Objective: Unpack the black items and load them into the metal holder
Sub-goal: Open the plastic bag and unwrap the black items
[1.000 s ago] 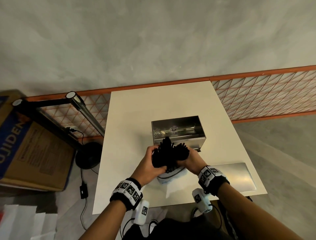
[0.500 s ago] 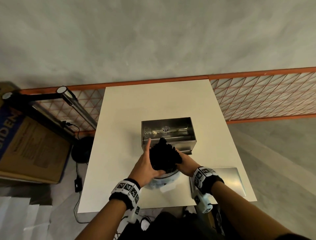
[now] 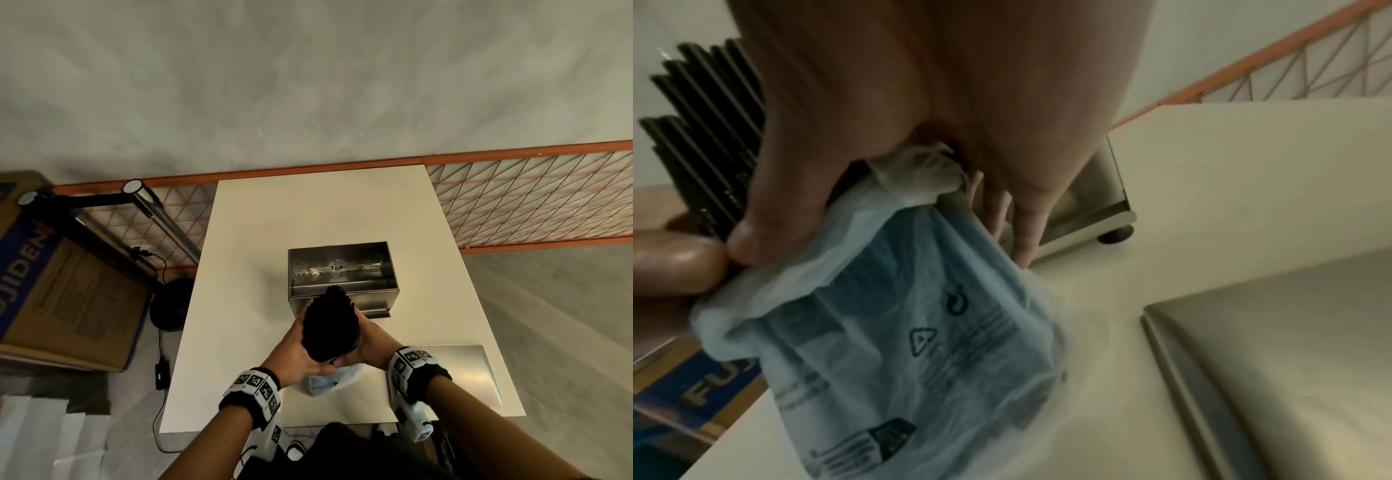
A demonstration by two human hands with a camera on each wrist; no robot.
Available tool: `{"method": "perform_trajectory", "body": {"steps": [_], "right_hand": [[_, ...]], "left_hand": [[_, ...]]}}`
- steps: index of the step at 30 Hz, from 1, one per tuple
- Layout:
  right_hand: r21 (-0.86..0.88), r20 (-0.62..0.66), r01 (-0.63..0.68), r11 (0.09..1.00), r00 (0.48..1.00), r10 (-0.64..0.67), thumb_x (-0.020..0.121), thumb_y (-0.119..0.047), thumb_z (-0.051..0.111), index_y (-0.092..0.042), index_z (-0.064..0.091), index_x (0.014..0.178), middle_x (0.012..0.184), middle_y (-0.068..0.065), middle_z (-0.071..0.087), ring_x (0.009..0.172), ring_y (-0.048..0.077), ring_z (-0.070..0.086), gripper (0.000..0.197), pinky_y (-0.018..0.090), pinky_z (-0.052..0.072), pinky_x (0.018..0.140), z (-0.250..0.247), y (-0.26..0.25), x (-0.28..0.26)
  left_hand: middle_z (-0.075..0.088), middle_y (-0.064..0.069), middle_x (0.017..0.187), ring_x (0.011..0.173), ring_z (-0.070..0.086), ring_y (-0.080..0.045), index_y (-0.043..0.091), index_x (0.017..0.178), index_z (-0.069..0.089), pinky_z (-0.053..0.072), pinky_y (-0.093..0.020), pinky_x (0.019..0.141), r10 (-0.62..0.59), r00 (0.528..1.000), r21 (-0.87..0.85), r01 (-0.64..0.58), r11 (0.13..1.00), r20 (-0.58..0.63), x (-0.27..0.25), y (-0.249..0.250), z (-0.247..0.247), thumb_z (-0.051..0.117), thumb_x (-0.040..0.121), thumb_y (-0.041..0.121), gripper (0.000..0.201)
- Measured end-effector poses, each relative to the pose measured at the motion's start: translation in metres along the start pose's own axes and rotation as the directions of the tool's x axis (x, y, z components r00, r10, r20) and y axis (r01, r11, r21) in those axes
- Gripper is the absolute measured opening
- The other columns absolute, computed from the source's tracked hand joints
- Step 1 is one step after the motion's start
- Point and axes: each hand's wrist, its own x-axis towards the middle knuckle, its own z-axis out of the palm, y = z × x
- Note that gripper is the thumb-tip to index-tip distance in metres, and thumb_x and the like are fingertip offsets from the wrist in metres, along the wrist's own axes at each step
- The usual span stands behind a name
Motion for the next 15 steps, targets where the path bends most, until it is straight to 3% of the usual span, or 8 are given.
{"method": "perform_trajectory", "body": {"steps": [3,5,7,10,12,15], "right_hand": [[-0.055,-0.009,-0.014,0.998,1.0,0.014,0.055,-0.029,0.096,-0.04,0.012,0.149,0.14,-0.004,0.053,0.13,0.013,0.05,0.127,0.025,0.043,0.105,0.007,-0.002,0.007],[-0.11,-0.019,-0.023,0.994,1.0,0.021,0.056,-0.036,0.095,-0.034,0.008,0.152,0.139,0.001,0.056,0.128,0.021,0.053,0.13,0.035,0.046,0.105,0.011,0.001,0.007],[-0.135,-0.029,-0.03,0.99,0.999,0.026,0.057,-0.039,0.094,-0.033,0.01,0.152,0.137,0.003,0.058,0.126,0.023,0.055,0.127,0.037,0.047,0.103,0.011,0.0,0.006],[-0.06,-0.046,0.017,0.998,0.999,-0.02,0.058,-0.035,0.094,-0.041,0.016,0.147,0.136,-0.004,0.057,0.124,0.014,0.055,0.119,0.035,0.047,0.105,0.006,-0.013,0.002],[0.022,-0.079,0.077,0.997,0.994,-0.075,0.055,-0.026,0.095,-0.039,0.027,0.142,0.136,-0.012,0.054,0.126,0.005,0.052,0.111,0.028,0.044,0.105,0.002,-0.021,0.0],[0.043,-0.099,0.103,0.994,0.99,-0.098,0.054,-0.013,0.095,-0.034,0.032,0.139,0.139,-0.014,0.048,0.128,-0.004,0.047,0.107,0.016,0.039,0.103,-0.01,-0.033,-0.006]], "left_hand": [[0.048,0.017,0.145,0.135,0.049,-0.006,0.055,0.149,0.008,0.044,-0.029,0.112,-0.046,0.999,-0.006,0.046,0.999,-0.012,0.002,-0.005,-0.002,0.099,0.056,0.037,0.131],[0.051,0.016,0.142,0.134,0.05,-0.009,0.047,0.153,0.01,0.044,-0.031,0.113,-0.064,0.998,-0.018,0.063,0.998,-0.009,0.003,-0.008,-0.005,0.098,0.056,0.038,0.131],[0.052,0.014,0.142,0.136,0.049,-0.01,0.038,0.157,0.012,0.042,-0.033,0.115,-0.068,0.998,-0.031,0.068,0.997,-0.002,0.005,-0.008,-0.008,0.097,0.057,0.037,0.132],[0.055,0.014,0.141,0.135,0.049,-0.009,0.038,0.157,0.02,0.04,-0.031,0.116,-0.056,0.998,-0.045,0.055,0.997,-0.004,0.007,-0.005,-0.014,0.096,0.057,0.039,0.126],[0.057,0.015,0.139,0.133,0.051,-0.006,0.039,0.153,0.03,0.042,-0.033,0.115,-0.044,0.999,-0.077,0.043,0.996,-0.016,0.007,0.001,-0.016,0.096,0.054,0.044,0.119],[0.062,0.015,0.134,0.129,0.054,-0.003,0.036,0.147,0.043,0.044,-0.035,0.114,-0.041,0.999,-0.159,0.036,0.987,-0.024,0.006,0.011,-0.017,0.097,0.052,0.042,0.109]]}}
